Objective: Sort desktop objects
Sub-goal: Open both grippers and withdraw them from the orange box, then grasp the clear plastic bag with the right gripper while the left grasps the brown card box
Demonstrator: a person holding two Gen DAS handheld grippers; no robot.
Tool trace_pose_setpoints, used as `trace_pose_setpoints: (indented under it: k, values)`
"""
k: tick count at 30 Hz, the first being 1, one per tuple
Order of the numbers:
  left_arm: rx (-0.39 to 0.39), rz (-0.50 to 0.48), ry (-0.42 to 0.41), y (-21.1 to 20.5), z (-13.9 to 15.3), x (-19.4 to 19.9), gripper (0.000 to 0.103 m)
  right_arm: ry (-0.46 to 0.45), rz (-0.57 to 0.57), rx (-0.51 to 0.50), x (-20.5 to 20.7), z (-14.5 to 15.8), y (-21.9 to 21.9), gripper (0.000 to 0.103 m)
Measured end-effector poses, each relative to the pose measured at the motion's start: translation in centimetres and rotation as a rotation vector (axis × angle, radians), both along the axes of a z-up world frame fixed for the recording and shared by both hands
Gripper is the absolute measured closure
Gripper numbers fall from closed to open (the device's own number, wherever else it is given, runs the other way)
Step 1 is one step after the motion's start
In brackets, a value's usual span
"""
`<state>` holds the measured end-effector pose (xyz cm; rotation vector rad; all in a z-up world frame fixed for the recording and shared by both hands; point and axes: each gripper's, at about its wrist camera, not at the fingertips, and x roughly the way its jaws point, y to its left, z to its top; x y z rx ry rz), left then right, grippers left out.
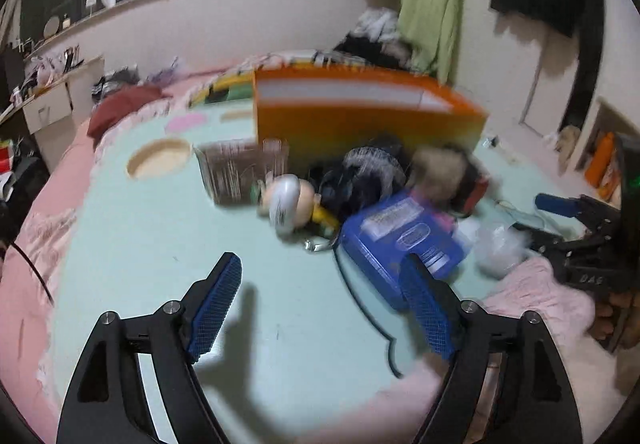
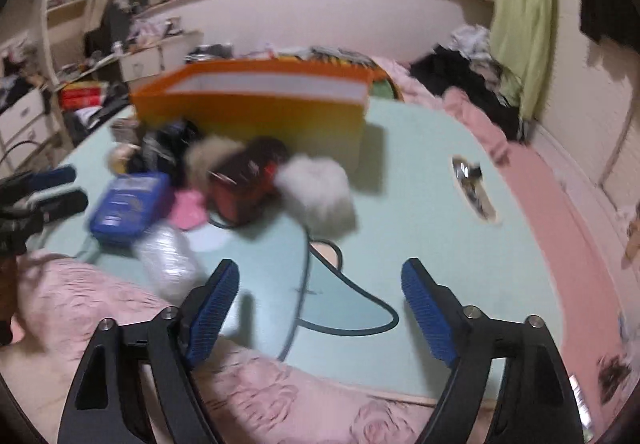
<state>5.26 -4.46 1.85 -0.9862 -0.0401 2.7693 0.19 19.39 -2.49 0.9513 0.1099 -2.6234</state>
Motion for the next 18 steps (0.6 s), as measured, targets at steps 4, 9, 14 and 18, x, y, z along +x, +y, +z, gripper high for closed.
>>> trace_pose_setpoints:
  k: [4,9,14,18]
  values:
    - [0.065,0.048,0.014,-0.7,-1.0,-0.1,0.004,0.008,-0.02,0.011,-0.2,-0.1,0.3,0.008]
    - [0.067,0.04,0.056,-0.6,-1.3,0.6,0.001,0.011,-0.02,0.01,-0.2,-0.3,0.4,0.008]
    - [0.067,0.037,0.059,-0.6,-1.2,0.5,0.001,0.016,-0.018,-0.007,-0.1,-0.4,0.8,0.008]
    - [0.068,0.035,0.063,-0.5,-1.0,0.4,0.001,0.021,-0.014,-0.062,0.1,-0.2,1.4,0.008]
